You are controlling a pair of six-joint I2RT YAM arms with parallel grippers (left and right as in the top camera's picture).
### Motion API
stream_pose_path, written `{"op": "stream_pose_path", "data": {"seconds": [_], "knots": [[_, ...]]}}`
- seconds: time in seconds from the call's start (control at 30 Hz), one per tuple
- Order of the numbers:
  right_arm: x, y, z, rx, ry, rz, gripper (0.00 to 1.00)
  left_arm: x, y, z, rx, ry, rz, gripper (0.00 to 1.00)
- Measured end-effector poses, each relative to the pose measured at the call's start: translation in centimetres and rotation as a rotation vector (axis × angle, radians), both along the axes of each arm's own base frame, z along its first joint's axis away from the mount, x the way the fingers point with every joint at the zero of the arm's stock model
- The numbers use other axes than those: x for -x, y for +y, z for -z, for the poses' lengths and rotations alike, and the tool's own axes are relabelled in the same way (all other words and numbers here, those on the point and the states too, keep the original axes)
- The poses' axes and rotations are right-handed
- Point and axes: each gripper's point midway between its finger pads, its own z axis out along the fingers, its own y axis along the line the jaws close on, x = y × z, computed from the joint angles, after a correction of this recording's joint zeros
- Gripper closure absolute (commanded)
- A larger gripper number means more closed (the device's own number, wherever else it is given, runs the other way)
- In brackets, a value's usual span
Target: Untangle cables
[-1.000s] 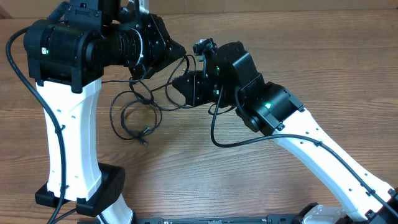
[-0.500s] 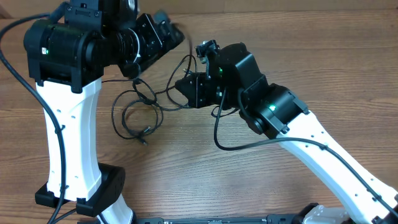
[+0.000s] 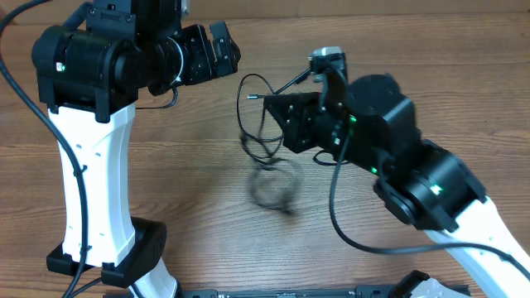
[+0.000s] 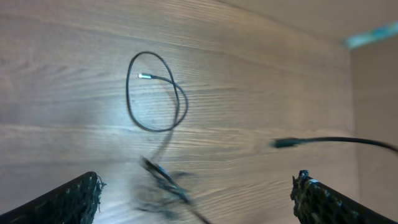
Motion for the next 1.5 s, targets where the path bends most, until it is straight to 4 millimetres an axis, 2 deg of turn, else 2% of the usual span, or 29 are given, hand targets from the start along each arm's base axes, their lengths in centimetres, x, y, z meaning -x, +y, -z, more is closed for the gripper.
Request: {"op": "stream_pose_path", "data": {"seconds": [0.23,0.53,0.73,0.8,0.83,0.93,0.97,1.03,1.07,1.17,1.2,1.23,1.43,1.5], "knots": [[0.6,-0.8,-4.0,-0.089,-0.106,0.019,0.96,0.2,-0.8,2.6,-0.063,0.044,0.141,0.00],[0.2,-0.8,-7.1,-0.193,-0.179,0.037,0.96,1.1,-2.1,8.5,-0.108,0.234,0.214,0.00],[0.1,-0.8,-7.4,-0.205,-0.185,0.046,0.96,1.3,-1.7,10.6,-0.119,0.301,0.208,0.00],[0.1,-0.9,-6.9,-0.191,-0.169,0.050,0.87,1.4,-1.7,10.8,-0.122,0.311,0.208,0.00],[0.1,-1.0,-6.5,-0.182,-0.150,0.056,0.78,1.4,-1.7,10.9,-0.122,0.314,0.209,0.00],[-0.2,-1.9,-3.9,-0.098,-0.082,0.106,0.74,1.3,-1.7,10.9,-0.122,0.308,0.210,0.00],[-0.2,-2.4,-2.9,-0.064,-0.055,0.129,0.68,1.2,-1.7,10.9,-0.123,0.307,0.209,0.00],[-0.3,-3.7,-0.5,0.016,0.012,0.190,0.50,1.2,-1.5,11.0,-0.134,0.307,0.204,0.00],[-0.2,-4.3,0.6,0.056,0.041,0.212,0.36,1.2,-1.4,11.0,-0.139,0.307,0.201,0.00],[0.1,-5.9,4.0,0.180,0.127,0.266,0.10,1.4,-1.2,11.2,-0.153,0.318,0.196,0.00],[0.1,-6.3,5.4,0.234,0.163,0.276,0.04,1.5,-1.1,11.3,-0.157,0.322,0.195,0.00],[0.2,-6.5,6.6,0.267,0.199,0.284,0.00,1.6,-1.1,11.4,-0.162,0.328,0.196,0.00],[-0.3,-6.7,14.7,0.508,0.411,0.299,0.00,2.9,-1.9,13.8,-0.216,0.402,0.237,0.00],[-0.6,-6.4,16.4,0.548,0.453,0.300,0.00,3.5,-2.2,14.9,-0.237,0.434,0.267,0.00]]}}
